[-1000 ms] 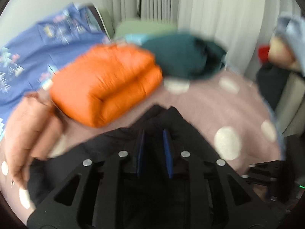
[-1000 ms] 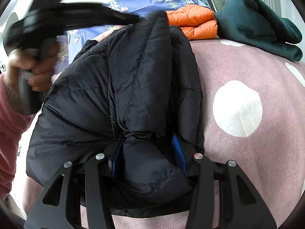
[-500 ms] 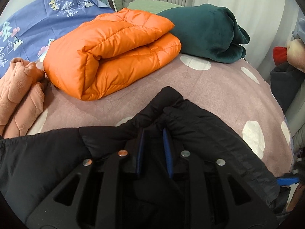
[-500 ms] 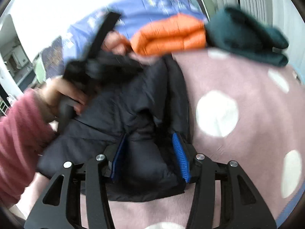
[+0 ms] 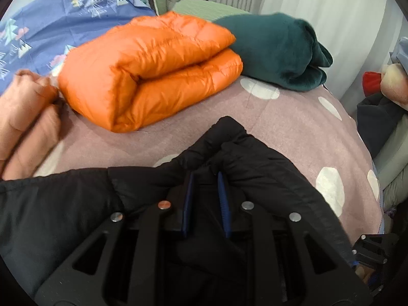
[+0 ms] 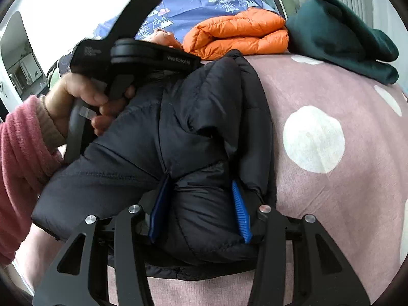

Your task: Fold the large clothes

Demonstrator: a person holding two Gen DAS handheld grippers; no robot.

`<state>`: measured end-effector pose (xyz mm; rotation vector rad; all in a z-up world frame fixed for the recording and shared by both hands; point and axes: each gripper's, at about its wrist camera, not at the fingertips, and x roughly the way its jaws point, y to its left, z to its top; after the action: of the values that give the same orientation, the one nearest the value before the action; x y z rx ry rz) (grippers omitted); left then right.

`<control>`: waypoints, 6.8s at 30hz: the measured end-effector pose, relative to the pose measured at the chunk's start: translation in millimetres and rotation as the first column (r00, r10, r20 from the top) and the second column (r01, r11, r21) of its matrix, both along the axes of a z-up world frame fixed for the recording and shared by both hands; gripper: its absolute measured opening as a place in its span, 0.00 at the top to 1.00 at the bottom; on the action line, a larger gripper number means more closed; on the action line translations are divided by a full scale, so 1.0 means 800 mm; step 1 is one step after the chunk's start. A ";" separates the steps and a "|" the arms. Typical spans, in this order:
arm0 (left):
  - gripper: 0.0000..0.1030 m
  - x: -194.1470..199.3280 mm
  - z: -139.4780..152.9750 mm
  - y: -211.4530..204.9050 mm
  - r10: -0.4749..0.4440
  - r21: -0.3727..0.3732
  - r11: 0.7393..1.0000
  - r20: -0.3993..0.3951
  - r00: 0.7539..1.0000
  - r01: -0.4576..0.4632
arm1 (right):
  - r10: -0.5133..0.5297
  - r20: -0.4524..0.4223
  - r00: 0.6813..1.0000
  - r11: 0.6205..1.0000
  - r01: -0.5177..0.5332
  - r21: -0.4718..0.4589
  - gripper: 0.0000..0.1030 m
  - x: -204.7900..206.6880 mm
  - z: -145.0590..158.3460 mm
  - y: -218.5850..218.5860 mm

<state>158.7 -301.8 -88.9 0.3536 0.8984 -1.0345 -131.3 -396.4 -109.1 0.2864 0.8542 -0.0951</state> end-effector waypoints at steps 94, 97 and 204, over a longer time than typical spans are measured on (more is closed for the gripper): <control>0.44 -0.087 -0.007 0.101 0.128 -0.010 0.992 0.159 0.979 -0.128 | -0.097 0.008 0.995 0.940 0.089 0.330 0.09 -0.043 -0.009 -0.052; 0.44 -0.085 -0.006 0.100 0.128 -0.012 0.992 0.153 0.980 -0.127 | -0.072 0.013 0.997 0.925 0.062 0.375 0.09 -0.027 -0.007 -0.049; 0.24 0.242 -0.019 0.475 0.697 0.090 0.609 0.415 0.586 -0.788 | 0.416 0.005 0.909 0.908 -0.416 0.050 0.56 0.532 0.005 0.335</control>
<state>352.4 78.5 -104.2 0.3123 0.7496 -0.0310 294.2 -128.3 -105.3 0.1453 0.9081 0.3258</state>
